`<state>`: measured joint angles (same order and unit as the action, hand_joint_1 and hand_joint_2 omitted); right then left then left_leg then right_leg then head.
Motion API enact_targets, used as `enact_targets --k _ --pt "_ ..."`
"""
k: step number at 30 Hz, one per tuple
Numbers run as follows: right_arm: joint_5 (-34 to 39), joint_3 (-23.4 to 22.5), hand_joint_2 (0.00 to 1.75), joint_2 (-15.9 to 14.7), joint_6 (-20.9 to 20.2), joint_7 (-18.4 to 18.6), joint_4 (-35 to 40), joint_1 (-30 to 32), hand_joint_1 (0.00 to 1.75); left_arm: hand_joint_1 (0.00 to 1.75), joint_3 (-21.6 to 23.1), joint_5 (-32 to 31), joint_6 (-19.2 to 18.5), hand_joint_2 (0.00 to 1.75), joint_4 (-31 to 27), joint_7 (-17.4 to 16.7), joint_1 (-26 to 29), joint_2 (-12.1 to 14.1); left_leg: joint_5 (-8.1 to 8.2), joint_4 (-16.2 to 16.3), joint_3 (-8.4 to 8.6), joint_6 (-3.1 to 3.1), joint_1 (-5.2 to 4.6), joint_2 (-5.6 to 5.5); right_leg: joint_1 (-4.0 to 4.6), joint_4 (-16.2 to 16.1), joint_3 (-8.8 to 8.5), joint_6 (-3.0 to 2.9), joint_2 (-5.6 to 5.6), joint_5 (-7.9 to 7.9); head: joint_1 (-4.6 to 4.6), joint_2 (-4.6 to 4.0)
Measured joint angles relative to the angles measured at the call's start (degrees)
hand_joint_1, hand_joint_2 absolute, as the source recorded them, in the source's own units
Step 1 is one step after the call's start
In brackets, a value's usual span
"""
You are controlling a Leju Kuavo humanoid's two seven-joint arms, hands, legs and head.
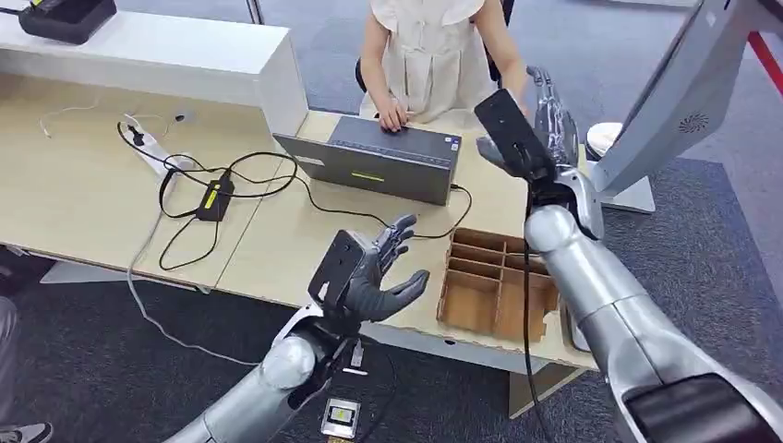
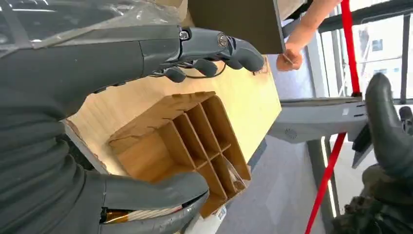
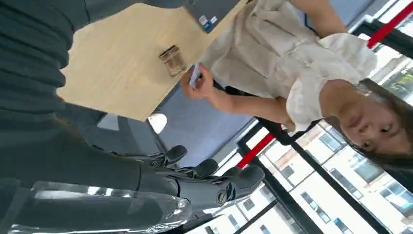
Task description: Pass the card to the sensor for recognition and then transmit it.
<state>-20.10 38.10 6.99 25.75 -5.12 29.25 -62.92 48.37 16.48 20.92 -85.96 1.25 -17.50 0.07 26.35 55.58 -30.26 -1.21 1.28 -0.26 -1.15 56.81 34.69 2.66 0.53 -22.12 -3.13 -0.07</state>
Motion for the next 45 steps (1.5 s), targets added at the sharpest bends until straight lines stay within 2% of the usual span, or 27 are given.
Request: enact_targets --k 2,10,15,17,21,24,32,40,45 --pt "2.7 -0.8 1.75 -0.5 0.0 -0.5 3.7 2.1 0.0 0.0 -0.2 -0.1 0.7 1.75 -0.4 0.2 0.4 0.1 0.0 0.0 0.0 0.0 0.0 0.0 0.0 0.0 -0.01 0.0 0.0 0.0 -0.04 0.0" --pt "5.7 -2.6 1.75 -3.0 -0.7 0.0 14.5 7.8 0.0 0.0 -1.1 -0.3 2.3 1.75 -1.4 0.8 0.9 0.5 0.0 0.0 0.01 0.0 0.0 0.01 0.0 0.0 0.0 0.0 0.01 0.0 -0.04 0.02" --pt "5.6 -3.8 1.75 -5.9 -2.7 2.8 23.1 13.3 0.0 0.0 -2.1 -0.6 2.9 1.75 -1.8 1.7 1.6 0.8 0.01 0.0 0.03 0.0 0.0 0.01 0.01 0.0 0.0 0.0 0.02 0.0 0.0 0.02" --pt "1.5 -3.9 1.75 -7.9 -3.6 4.6 27.2 16.5 0.0 0.0 -2.8 -0.7 2.8 1.75 -1.9 2.1 1.7 0.9 0.01 0.0 0.03 0.0 0.0 -0.01 0.01 0.0 -0.01 0.0 -0.01 -0.01 -0.02 0.0" --pt "-17.3 -3.9 1.75 -12.6 -7.7 8.6 33.7 23.5 0.0 0.0 -3.6 -0.4 1.6 1.75 -1.9 3.2 2.0 0.9 0.04 0.0 0.03 0.03 -0.01 0.02 0.0 -0.1 -0.03 0.0 0.01 -0.01 -0.02 0.0" --pt "-25.2 -3.8 1.75 -15.4 -9.3 10.6 38.1 28.3 0.0 0.0 -4.1 -0.2 1.0 1.75 -1.9 3.5 2.1 0.9 0.04 0.0 0.0 0.03 -0.01 0.03 -0.01 -0.1 -0.01 0.0 0.01 -0.01 -0.02 0.0" --pt "-30.2 -3.3 1.75 -18.4 -13.8 14.1 43.2 32.6 0.0 0.0 -4.3 -0.2 0.0 1.75 -1.9 2.9 2.1 0.8 0.02 0.0 0.01 0.02 0.0 0.03 0.01 -0.1 -0.02 0.0 0.02 0.0 -0.02 0.02" --pt "-33.4 -3.3 1.75 -19.9 -13.8 16.6 44.7 33.7 0.0 0.0 -4.3 -0.4 -1.4 1.75 -1.9 2.5 2.1 0.5 0.03 0.0 0.0 0.02 -0.01 0.04 -0.01 -0.1 -0.02 0.0 0.02 0.0 -0.02 0.0" --pt "-40.5 -3.1 1.75 -20.2 -13.4 17.5 44.1 33.4 0.0 0.0 -4.2 -0.4 -2.4 1.75 -1.9 2.6 1.7 -0.1 0.03 0.0 -0.02 0.02 -0.01 0.03 -0.01 -0.1 -0.02 0.0 0.02 0.0 -0.04 0.02"
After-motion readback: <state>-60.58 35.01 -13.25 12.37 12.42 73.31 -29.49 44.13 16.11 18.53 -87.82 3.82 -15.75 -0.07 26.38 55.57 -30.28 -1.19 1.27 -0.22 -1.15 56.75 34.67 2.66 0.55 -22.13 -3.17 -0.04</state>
